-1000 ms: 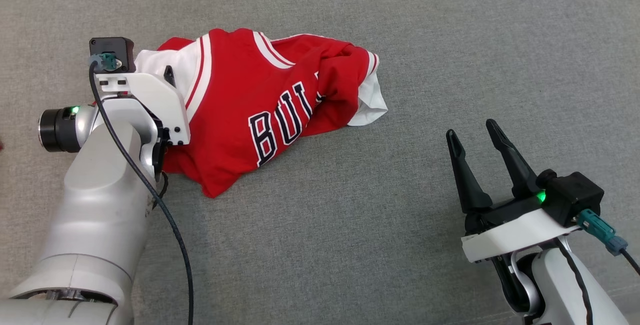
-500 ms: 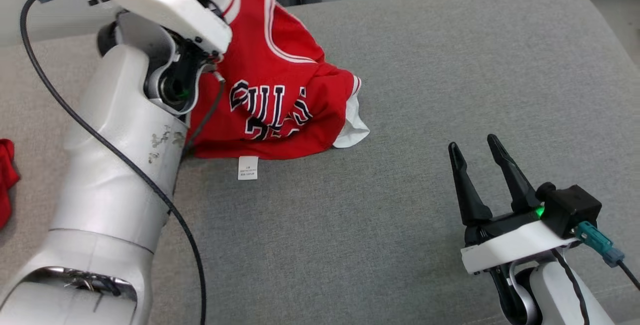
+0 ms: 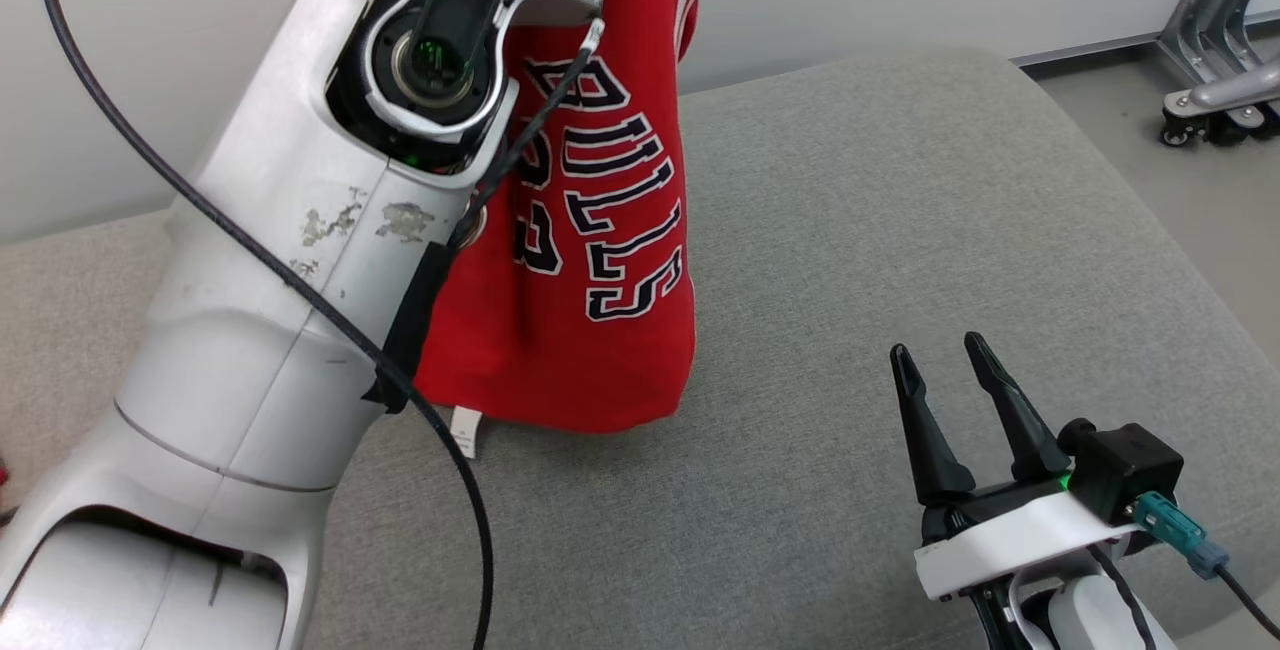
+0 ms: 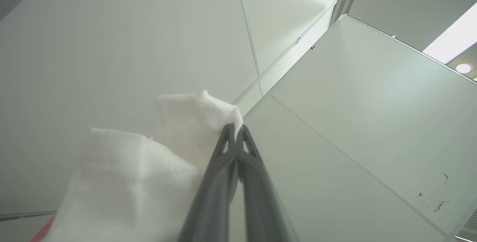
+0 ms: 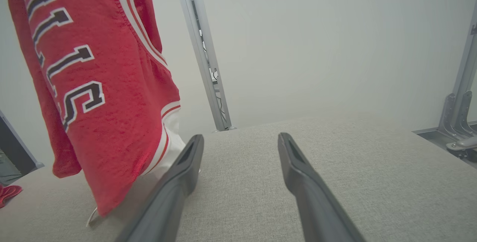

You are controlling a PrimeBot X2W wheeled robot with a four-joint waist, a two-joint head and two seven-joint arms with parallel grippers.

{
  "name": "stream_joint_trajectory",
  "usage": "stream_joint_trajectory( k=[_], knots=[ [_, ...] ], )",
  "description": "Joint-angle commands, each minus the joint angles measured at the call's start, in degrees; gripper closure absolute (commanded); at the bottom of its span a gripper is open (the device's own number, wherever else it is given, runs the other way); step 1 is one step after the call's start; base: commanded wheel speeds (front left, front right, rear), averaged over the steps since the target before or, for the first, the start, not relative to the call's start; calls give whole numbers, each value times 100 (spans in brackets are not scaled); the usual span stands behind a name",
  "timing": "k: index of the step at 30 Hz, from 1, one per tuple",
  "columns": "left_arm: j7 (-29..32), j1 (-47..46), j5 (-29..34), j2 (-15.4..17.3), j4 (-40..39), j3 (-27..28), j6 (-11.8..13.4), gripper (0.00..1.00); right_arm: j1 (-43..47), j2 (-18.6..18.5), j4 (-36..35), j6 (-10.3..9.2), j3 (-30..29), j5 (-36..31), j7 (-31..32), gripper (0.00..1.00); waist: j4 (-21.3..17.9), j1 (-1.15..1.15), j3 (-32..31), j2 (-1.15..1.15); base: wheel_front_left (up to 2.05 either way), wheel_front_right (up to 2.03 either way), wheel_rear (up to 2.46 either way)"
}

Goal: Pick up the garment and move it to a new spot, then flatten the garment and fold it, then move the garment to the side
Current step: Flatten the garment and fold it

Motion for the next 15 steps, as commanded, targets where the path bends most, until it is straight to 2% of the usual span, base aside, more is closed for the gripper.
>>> stream_joint_trajectory(
  k=[1, 4, 8, 11, 15],
  knots=[
    [-172, -164, -229, 25, -22, -62, 90, 100, 55, -9, 25, 14, 6, 5, 11, 0, -89, 0, -29, 0, 0, 0, 0],
    [-681, -362, -826, 32, 175, -218, 271, 100, 51, 6, 27, 14, 29, 8, 11, 0, -155, 0, -23, 0, 0, 0, 0],
    [-1184, -371, -1315, 29, 818, -324, 347, 100, 35, 33, -1, 14, 28, 6, 11, 0, -197, 0, 20, 0, 0, 0, 0],
    [-1352, -168, -1405, 35, 1549, -265, 262, 100, 30, 46, -46, 14, 3, 0, 12, 0, -170, 0, 80, 0, 0, 0, 0],
    [-1470, 125, -1209, 157, 2578, -32, 18, 100, 13, 57, -76, 14, -23, -29, 11, 0, -89, 0, 161, 0, 0, 0, 0]
  ],
)
